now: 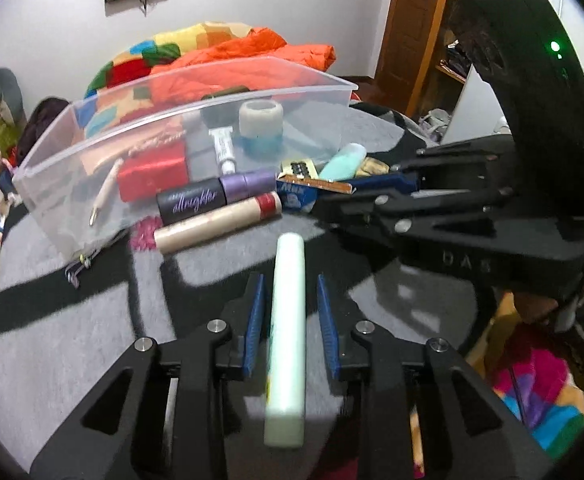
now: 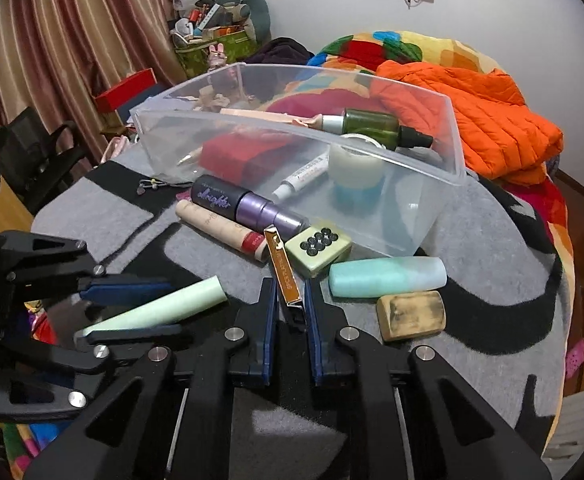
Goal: Organize objects
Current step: 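Grasp the pale green tube with the left gripper while the right grasps the blue Max box, then lift the pale green tube into the clear box while the right drops the Max box in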
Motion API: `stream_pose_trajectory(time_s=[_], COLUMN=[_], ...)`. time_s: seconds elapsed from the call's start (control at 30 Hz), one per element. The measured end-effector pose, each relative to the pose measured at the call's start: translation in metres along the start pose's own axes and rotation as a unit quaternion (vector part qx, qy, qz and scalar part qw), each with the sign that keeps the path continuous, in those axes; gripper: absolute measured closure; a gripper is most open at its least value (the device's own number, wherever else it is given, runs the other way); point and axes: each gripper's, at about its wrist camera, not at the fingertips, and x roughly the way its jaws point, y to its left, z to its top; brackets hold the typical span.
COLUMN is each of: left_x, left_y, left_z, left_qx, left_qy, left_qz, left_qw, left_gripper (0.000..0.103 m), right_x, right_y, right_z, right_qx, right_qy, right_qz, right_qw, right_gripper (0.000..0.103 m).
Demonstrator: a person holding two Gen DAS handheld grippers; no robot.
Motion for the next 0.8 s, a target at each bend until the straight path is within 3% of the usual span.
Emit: stream_pose_trajectory(time_s=[0.07, 0.1, 0.33, 0.6, 0.8], left_x=[0.001, 0.0, -0.016, -0.051, -0.075], left_y=[-0.002, -0.002, 0.005, 0.029, 0.041], left_z=[0.0, 0.0, -0.007, 0.007, 0.028], left_qx=[0.004, 0.004, -0.023, -0.081, -0.088], left_qy=[-0.008, -0.009, -0.021, -0.073, -0.115], left_qz=[0.009, 0.011, 0.007, -0.004, 0.017], left_qw=[0.9999, 0.9999, 0.9995, 0.994, 0.9894], left_gripper=[0.08, 0.088, 0.088, 0.088, 0.088], right_x=[0.003, 0.002, -0.025, -0.061, -0.063], right_y=[0.0, 0.0, 0.002, -0.01, -0.012], right_z=[0.0, -0.001, -0.009, -0.002, 0.002], right_qx=[0.008, 0.011, 0.03, 0.057, 0.06], right_qy=[0.002, -0.002, -0.038, -0.087, -0.092], right_qz=[-0.004, -0.005, -0.018, -0.021, -0.025], right_qw=[1.0, 1.0, 0.999, 0.994, 0.994], right_gripper=[0.093, 0.093, 0.096, 0.096, 0.096])
